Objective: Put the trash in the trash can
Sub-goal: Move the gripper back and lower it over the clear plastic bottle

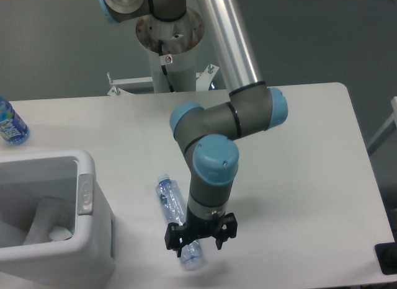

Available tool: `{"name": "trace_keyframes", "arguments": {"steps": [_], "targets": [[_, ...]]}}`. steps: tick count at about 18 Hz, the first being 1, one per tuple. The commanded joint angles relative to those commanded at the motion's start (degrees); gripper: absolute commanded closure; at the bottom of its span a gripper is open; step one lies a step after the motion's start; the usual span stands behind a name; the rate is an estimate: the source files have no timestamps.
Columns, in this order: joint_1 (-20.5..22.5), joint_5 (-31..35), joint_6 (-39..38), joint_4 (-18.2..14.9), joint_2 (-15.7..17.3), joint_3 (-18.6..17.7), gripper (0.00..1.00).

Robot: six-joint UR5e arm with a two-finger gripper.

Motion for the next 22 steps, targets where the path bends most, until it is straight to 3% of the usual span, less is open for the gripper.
{"name": "trace_keyframes", "arguments": {"steps": [13, 18, 22], "targets": [[-2.55, 4.66, 0.27, 0.53, -3.25, -0.27, 0.00], [-2.64, 5.36, 0.18, 0.44, -3.08, -0.27, 0.30], [-2.55, 5.45, 0.27, 0.44, -2.73, -0.27, 0.37]]}}
